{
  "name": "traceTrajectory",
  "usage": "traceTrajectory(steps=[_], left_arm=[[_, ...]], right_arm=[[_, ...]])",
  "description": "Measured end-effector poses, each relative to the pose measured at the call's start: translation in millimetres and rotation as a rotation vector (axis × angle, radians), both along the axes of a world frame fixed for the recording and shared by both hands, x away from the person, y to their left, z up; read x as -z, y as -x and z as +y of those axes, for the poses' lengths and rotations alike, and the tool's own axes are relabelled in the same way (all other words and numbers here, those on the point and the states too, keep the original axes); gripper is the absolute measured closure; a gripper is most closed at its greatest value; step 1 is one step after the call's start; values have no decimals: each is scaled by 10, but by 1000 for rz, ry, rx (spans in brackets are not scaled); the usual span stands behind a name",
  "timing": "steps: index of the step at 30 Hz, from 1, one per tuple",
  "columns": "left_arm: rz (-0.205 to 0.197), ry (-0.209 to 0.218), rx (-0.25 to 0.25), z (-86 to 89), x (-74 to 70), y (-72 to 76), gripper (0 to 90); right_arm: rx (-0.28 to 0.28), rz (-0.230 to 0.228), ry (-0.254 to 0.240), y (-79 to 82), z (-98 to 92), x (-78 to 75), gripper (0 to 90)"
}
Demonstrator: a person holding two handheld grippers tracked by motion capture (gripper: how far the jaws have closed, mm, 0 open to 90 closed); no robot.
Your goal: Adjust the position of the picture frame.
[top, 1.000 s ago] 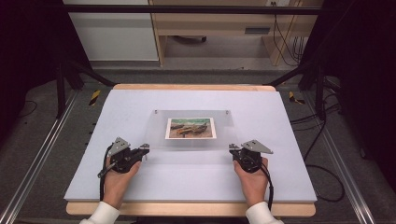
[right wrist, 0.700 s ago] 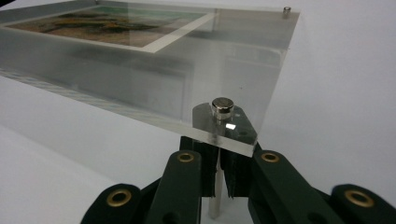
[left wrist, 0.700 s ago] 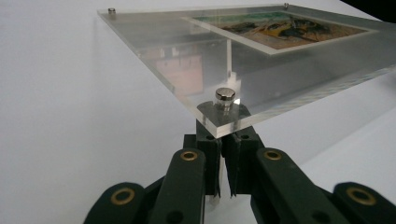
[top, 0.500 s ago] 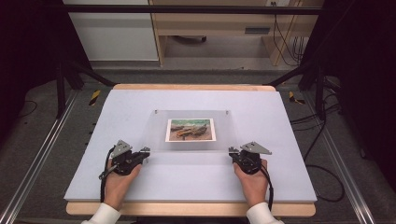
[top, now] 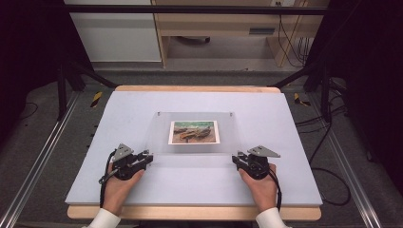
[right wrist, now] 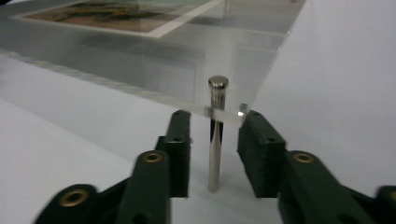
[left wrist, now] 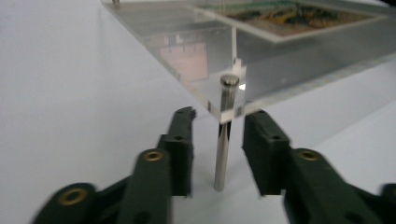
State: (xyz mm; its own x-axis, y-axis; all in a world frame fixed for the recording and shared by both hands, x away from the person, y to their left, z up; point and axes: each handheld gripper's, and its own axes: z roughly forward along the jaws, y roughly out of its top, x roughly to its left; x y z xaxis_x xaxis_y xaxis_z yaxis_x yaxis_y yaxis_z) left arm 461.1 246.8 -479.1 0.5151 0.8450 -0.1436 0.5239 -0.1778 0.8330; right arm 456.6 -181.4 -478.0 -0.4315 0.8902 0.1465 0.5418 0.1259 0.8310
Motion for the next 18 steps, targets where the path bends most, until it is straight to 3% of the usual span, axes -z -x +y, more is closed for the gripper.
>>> traceTrajectory(steps=[1, 2, 5, 11, 18], left_arm=[[0, 0, 0, 0, 0, 0, 502], [48, -4, 4, 5, 19, 8, 440], [66, 15, 5, 15, 8, 18, 341], [34, 75, 35, 17, -76, 15, 223], [4, 100, 61, 7, -109, -7, 178]], right_arm=[[0, 0, 0, 0, 0, 0, 573], [-1, 16, 14, 62, -23, -24, 500], [5, 10, 28, 134, -58, -63, 375], [-3, 4, -8, 202, -152, -138, 220], [-1, -11, -44, 166, -176, -188, 159]])
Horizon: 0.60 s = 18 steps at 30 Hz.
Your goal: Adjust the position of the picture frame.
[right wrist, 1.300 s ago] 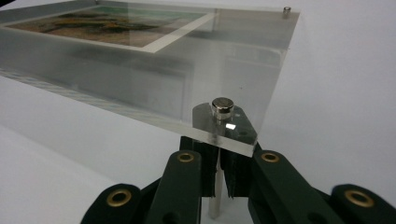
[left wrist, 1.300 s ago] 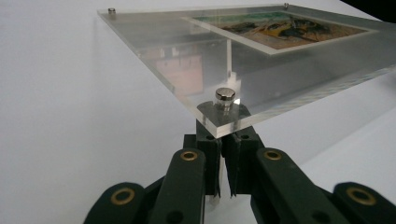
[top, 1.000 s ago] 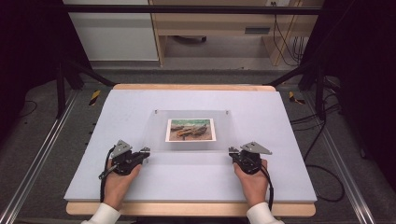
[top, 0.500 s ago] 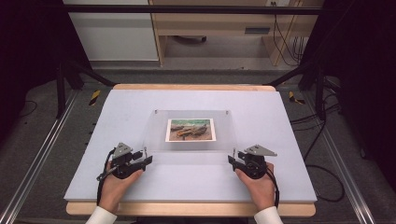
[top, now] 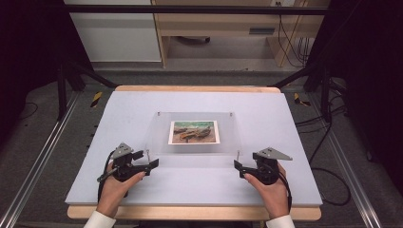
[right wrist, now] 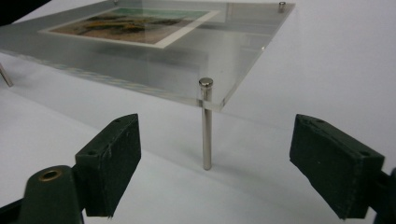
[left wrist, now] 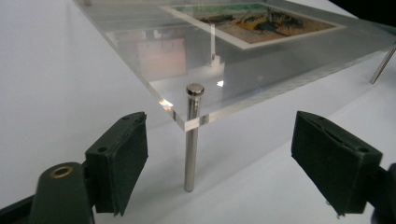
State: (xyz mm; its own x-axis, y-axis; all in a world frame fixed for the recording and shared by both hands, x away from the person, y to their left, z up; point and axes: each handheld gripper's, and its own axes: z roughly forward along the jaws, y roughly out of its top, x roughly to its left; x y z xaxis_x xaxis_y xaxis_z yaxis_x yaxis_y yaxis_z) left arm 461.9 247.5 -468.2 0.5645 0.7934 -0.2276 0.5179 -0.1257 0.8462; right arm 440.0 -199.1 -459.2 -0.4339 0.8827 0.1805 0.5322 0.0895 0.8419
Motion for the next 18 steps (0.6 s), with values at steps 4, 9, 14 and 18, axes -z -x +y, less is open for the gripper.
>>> traceTrajectory(steps=[4, 9, 14, 18], left_arm=[[-35, 31, 13, 5, -48, 9, 171], [-66, 56, 7, -12, -81, 15, 166], [-94, 81, -3, -12, -100, 12, 161], [-82, 102, -14, -1, -99, -13, 169]], right_arm=[[-9, -1, -7, -9, 13, -10, 147], [-12, -8, -18, -10, 25, -26, 151], [8, -26, -33, -33, 4, -70, 162], [21, -36, -44, -98, -15, -128, 165]])
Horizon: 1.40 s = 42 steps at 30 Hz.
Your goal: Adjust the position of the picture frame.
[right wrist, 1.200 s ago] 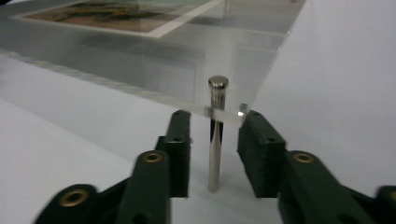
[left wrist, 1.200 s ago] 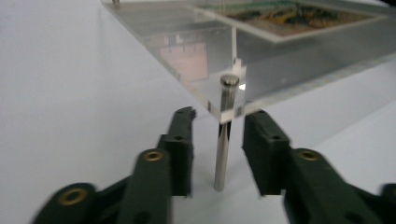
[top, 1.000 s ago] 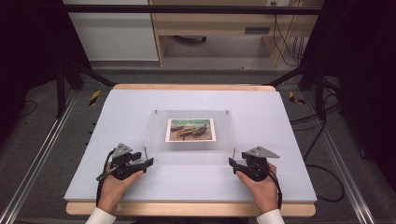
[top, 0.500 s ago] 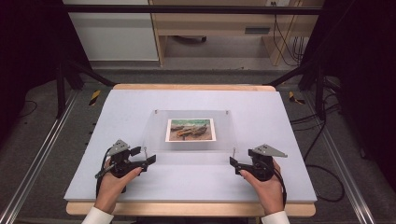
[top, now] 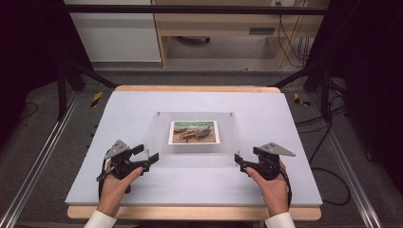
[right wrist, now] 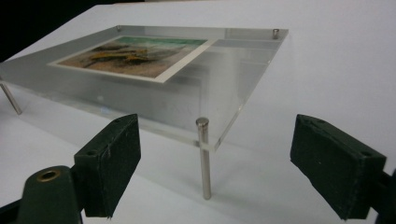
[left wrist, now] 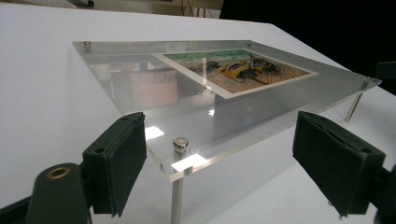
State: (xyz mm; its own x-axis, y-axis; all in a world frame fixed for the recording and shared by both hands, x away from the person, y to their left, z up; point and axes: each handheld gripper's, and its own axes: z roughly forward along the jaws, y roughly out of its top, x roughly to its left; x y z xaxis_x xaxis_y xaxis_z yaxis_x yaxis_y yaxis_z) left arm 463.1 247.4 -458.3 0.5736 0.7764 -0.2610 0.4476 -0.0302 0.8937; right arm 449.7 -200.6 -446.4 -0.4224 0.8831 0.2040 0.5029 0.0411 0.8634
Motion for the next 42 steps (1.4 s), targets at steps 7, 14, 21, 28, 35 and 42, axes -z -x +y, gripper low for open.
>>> traceTrajectory(steps=[7, 14, 21, 28, 35, 42], left_arm=[[67, 20, -31, 23, -8, -102, 174], [116, 13, -30, -7, -5, -257, 186], [138, -20, -25, -26, -4, -353, 194], [153, -36, -28, -52, -50, -428, 190], [189, -41, -20, -46, -18, -427, 182], [206, 2, -31, -26, 5, -371, 189]], right_arm=[[3, 29, 19, -162, 78, -62, 177], [-37, 92, 57, -370, 140, -84, 171], [-47, 125, 64, -489, 142, -30, 171], [-68, 141, 66, -546, 152, -54, 167], [-77, 164, 49, -571, 148, -25, 160], [-86, 190, -17, -556, 187, 14, 161]])
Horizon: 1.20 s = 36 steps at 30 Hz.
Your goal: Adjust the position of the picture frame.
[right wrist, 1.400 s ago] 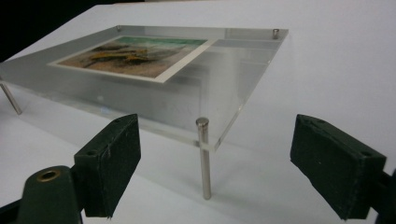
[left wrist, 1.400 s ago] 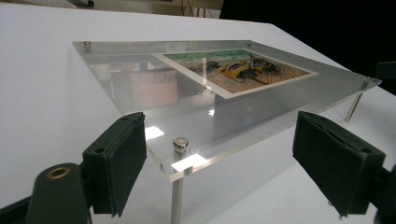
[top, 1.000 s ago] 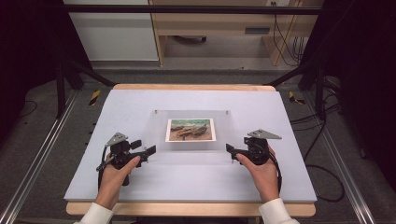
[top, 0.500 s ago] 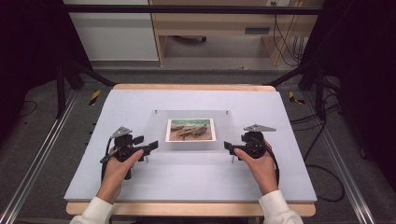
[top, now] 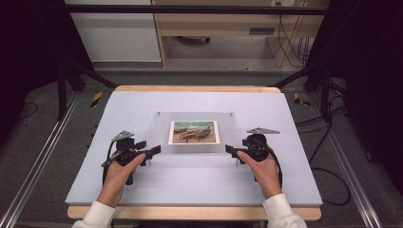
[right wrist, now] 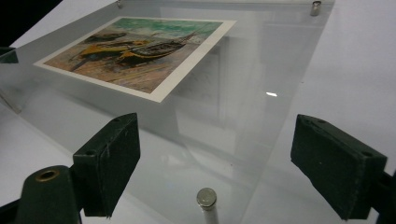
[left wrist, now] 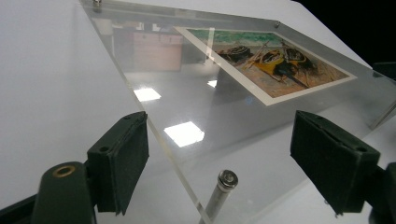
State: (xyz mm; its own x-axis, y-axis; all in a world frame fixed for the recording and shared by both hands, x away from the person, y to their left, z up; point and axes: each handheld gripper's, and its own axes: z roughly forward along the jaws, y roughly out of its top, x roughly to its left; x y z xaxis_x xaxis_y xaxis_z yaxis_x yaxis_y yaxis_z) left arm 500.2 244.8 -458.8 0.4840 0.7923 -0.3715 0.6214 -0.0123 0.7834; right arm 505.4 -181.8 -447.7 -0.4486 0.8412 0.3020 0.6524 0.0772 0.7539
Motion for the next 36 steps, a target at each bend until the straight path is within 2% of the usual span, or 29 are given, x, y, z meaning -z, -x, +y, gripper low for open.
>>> traceTrajectory(steps=[5, 10, 11, 12, 13, 18, 24, 30, 36], left_arm=[[6, 6, 3, 9, 5, -6, 190], [29, 39, 12, 44, 29, -29, 193], [41, 58, 17, 53, 40, -35, 193], [53, 85, 30, 56, 57, -40, 208], [58, 90, 33, 54, 60, -41, 211], [61, 94, 40, 58, 66, -49, 212], [53, 98, 43, 75, 79, -66, 229], [54, 95, 43, 78, 75, -64, 243], [63, 92, 13, 73, 58, -45, 287]], right_arm=[[-13, 13, -36, -13, 8, 34, 152], [-13, 40, -75, -21, -21, 55, 153], [-13, 40, -75, -21, -21, 55, 153], [-15, 45, -103, -25, -47, 83, 153], [-16, 52, -112, -27, -56, 89, 155], [-33, 86, -162, -35, -53, 120, 159], [-33, 94, -177, -65, -51, 138, 169], [-20, 96, -170, -60, -52, 128, 197], [-23, 96, -162, -48, -60, 115, 214]])
